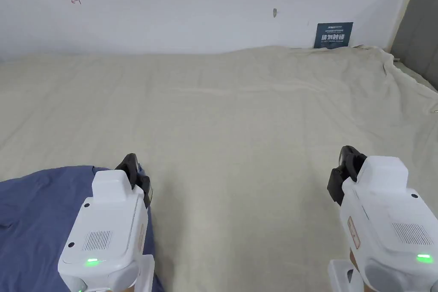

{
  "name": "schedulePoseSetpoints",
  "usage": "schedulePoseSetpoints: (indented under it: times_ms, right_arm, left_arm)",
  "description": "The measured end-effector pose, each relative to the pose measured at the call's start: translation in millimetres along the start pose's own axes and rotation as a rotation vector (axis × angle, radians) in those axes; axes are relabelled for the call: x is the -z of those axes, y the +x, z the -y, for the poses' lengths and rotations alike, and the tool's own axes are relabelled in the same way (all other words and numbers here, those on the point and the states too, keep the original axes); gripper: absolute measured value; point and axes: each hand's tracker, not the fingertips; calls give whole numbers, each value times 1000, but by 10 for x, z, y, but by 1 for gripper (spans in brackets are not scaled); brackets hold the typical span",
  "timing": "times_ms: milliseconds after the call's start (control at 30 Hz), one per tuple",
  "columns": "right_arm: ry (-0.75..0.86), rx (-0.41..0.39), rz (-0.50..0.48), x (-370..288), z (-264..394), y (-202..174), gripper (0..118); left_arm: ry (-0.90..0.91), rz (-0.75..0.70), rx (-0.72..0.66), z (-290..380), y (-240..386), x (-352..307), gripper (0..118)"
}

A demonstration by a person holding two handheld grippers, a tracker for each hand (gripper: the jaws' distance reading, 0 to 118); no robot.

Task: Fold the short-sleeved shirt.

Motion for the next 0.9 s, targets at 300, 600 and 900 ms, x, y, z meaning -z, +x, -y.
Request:
schedulePoseSetpoints:
  times_ms: [300,600,900]
  right_arm:
    - [26,-108,36,-50,-121,-92,1]
    - [306,-854,303,-207,-96,-573,1]
    - [138,-449,166,-184,-249,-328,1]
  left_arm:
    - [-17,14,-182,-71,-89,31,0]
    - [-2,321,-1351,141,-795,62,0]
    - [-21,176,-445,-285,-316,-66,0]
